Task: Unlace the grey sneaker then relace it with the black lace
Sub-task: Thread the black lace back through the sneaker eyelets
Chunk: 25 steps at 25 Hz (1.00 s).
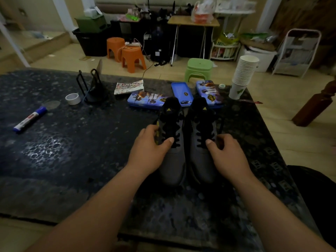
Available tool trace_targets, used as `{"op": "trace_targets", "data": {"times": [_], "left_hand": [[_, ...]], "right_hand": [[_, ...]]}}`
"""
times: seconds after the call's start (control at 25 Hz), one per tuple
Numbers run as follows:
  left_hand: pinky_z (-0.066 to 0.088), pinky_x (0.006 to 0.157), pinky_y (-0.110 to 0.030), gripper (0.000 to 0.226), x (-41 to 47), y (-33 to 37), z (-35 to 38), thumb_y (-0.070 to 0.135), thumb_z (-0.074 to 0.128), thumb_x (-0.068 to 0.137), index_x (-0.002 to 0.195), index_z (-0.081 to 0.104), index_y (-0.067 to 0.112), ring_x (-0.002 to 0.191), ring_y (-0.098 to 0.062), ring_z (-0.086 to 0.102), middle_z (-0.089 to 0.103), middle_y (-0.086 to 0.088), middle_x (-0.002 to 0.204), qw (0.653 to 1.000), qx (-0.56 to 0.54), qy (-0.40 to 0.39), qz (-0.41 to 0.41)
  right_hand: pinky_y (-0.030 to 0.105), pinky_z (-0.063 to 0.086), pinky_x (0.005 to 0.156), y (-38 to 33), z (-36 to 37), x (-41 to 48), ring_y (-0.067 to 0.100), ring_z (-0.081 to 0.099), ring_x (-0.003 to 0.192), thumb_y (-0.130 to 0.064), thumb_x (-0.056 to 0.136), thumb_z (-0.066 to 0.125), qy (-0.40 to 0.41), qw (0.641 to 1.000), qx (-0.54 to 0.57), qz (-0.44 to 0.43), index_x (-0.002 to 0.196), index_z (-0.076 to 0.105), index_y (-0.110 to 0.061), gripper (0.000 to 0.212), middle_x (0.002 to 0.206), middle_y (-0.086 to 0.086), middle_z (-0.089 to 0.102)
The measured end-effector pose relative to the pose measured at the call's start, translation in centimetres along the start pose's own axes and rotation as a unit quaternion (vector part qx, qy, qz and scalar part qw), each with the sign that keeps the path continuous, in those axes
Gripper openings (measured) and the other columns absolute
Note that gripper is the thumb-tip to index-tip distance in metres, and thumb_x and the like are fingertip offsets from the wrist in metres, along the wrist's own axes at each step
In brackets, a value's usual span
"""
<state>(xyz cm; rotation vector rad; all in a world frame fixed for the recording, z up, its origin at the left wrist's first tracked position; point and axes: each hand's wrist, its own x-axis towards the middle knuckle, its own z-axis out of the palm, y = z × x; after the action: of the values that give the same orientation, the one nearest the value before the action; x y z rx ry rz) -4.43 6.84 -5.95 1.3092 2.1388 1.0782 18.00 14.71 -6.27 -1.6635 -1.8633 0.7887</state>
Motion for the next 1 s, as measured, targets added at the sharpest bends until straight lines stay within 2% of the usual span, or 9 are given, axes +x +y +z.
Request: {"op": "trace_targets", "data": {"times": [0.12, 0.28, 0.44, 0.52, 0.6, 0.72, 0.8, 0.88, 1.0], "left_hand": [[0.049, 0.108, -0.046, 0.084, -0.1, -0.5, 0.9, 0.067, 0.072, 0.08, 0.149, 0.043, 0.031, 0.13, -0.021, 0.052, 0.05, 0.002, 0.14, 0.999, -0.035, -0.006, -0.026], [0.034, 0.122, -0.048, 0.124, -2.2, -1.6, 3.0, 0.086, 0.07, 0.065, 0.163, 0.011, 0.038, 0.151, -0.018, 0.032, 0.028, 0.006, 0.165, 0.998, -0.029, -0.053, -0.032], [0.04, 0.118, -0.044, 0.113, -2.0, -1.5, 3.2, 0.086, 0.066, 0.066, 0.157, 0.033, 0.028, 0.142, -0.017, 0.045, 0.045, 0.004, 0.155, 0.982, -0.164, 0.018, -0.091], [0.041, 0.115, -0.048, 0.11, -2.7, -1.1, 2.9, 0.092, 0.051, 0.067, 0.148, 0.048, 0.018, 0.136, -0.028, 0.048, 0.05, -0.007, 0.145, 0.982, -0.098, 0.056, -0.154], [0.04, 0.115, -0.049, 0.104, -3.6, -1.0, 2.5, 0.092, 0.05, 0.072, 0.146, 0.051, 0.019, 0.137, -0.034, 0.044, 0.047, -0.01, 0.144, 0.981, -0.026, 0.011, -0.192], [0.05, 0.107, -0.046, 0.1, -3.4, -1.3, 1.8, 0.094, 0.071, 0.055, 0.133, 0.06, 0.033, 0.128, -0.028, 0.055, 0.052, -0.001, 0.142, 0.967, -0.123, -0.04, -0.218], [0.058, 0.098, -0.044, 0.105, -2.7, -1.8, 1.3, 0.085, 0.086, 0.042, 0.129, 0.061, 0.032, 0.116, -0.022, 0.066, 0.059, 0.0, 0.136, 0.938, -0.251, -0.023, -0.237], [0.059, 0.096, -0.044, 0.1, -2.5, -1.7, 1.0, 0.065, 0.096, 0.049, 0.135, 0.058, 0.028, 0.11, -0.021, 0.071, 0.066, 0.0, 0.132, 0.911, -0.34, -0.046, -0.231], [0.058, 0.099, -0.044, 0.104, -2.8, -1.6, 0.5, 0.04, 0.098, 0.062, 0.151, 0.046, 0.027, 0.11, -0.02, 0.072, 0.07, 0.002, 0.13, 0.89, -0.393, -0.107, -0.205]], "right_hand": [[0.031, 0.04, 0.09, 0.6, 0.0, 0.0, 0.025, 0.055, 0.122, -0.054, 0.097, 0.059, -0.019, 1.0, 0.011, -0.009, 0.141, 0.053, -0.02, 0.056, 0.131, 0.005, 0.057], [0.042, 0.049, 0.108, 1.8, 0.3, -0.2, 0.015, 0.057, 0.129, -0.081, 0.076, 0.063, -0.092, 0.994, 0.055, 0.008, 0.15, 0.043, -0.039, 0.087, 0.143, -0.011, 0.058], [0.035, 0.047, 0.1, 1.4, 0.0, -0.2, 0.022, 0.059, 0.125, -0.062, 0.09, 0.066, -0.059, 0.989, 0.114, 0.067, 0.144, 0.053, -0.024, 0.067, 0.137, -0.002, 0.062], [0.038, 0.051, 0.097, 1.9, 0.0, -0.1, 0.026, 0.064, 0.116, -0.066, 0.089, 0.059, -0.044, 0.987, 0.102, 0.117, 0.13, 0.066, -0.015, 0.065, 0.127, 0.005, 0.068], [0.039, 0.056, 0.092, 2.1, -0.1, -0.5, 0.024, 0.069, 0.106, -0.077, 0.077, 0.062, -0.077, 0.981, 0.117, 0.137, 0.119, 0.071, -0.014, 0.076, 0.116, 0.004, 0.072], [0.043, 0.061, 0.093, 2.0, 0.1, -0.8, 0.019, 0.075, 0.098, -0.066, 0.064, 0.085, -0.088, 0.947, 0.268, 0.155, 0.122, 0.07, -0.016, 0.078, 0.111, 0.001, 0.077], [0.044, 0.061, 0.094, 1.9, 0.2, -0.5, 0.02, 0.075, 0.102, -0.052, 0.064, 0.093, -0.109, 0.92, 0.347, 0.15, 0.14, 0.058, -0.017, 0.091, 0.121, 0.002, 0.074], [0.046, 0.059, 0.097, 1.9, 0.5, -0.7, 0.023, 0.072, 0.11, -0.048, 0.056, 0.099, -0.144, 0.901, 0.379, 0.153, 0.154, 0.041, -0.023, 0.117, 0.133, 0.002, 0.067], [0.045, 0.059, 0.095, 1.5, 0.7, -1.7, 0.024, 0.07, 0.113, -0.028, 0.069, 0.095, -0.172, 0.887, 0.403, 0.145, 0.146, 0.04, -0.032, 0.095, 0.133, -0.001, 0.065]]}}
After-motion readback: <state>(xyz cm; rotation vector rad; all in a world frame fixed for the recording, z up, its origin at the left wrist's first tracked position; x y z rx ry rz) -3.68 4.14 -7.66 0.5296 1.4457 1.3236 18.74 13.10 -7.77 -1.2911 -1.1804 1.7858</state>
